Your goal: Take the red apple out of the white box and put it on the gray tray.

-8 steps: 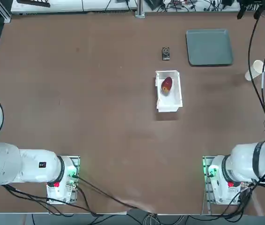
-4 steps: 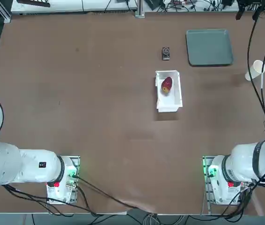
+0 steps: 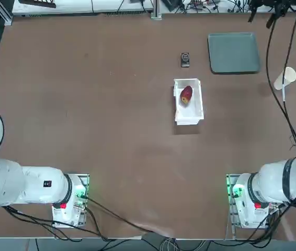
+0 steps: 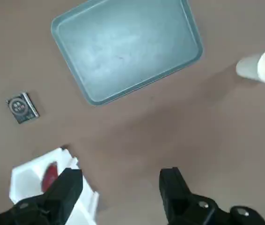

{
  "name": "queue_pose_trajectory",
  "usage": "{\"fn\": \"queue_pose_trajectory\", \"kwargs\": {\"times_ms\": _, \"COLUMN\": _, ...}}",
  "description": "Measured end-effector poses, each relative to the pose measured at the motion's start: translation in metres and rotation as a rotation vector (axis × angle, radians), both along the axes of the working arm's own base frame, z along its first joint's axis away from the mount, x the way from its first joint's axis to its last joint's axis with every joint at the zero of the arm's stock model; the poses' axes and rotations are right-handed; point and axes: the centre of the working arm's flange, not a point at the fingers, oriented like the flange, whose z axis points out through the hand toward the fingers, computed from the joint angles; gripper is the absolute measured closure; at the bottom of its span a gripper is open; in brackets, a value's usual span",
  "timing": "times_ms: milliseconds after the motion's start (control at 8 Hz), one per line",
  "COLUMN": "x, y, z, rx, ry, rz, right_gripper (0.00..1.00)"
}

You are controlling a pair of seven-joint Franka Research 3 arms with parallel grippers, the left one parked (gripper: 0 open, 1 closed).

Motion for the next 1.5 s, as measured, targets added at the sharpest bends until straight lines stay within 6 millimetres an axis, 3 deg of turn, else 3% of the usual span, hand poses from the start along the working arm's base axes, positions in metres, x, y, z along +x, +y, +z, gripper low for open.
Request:
{"fn": "queue_pose_trajectory", "kwargs": {"times_ms": 625, "x": -0.011, "y": 0.095, "z": -0.051, "rx": -0.003, "ry": -0.078, "rz": -0.338, "right_gripper": 0.00}}
{"fn": "queue_pose_trajectory", "kwargs": {"times_ms": 1125, "x": -0.028, "y": 0.133, "z": -0.103, "rx": -0.016, "ry": -0.066, "rz": -0.583, "right_gripper": 0.00}}
{"fn": "queue_pose_trajectory", "kwargs": {"times_ms": 1500, "x": -0.050, "y": 0.201, "z": -0.143, "rx": -0.050, "ry": -0.027, "rz": -0.704, "right_gripper": 0.00}}
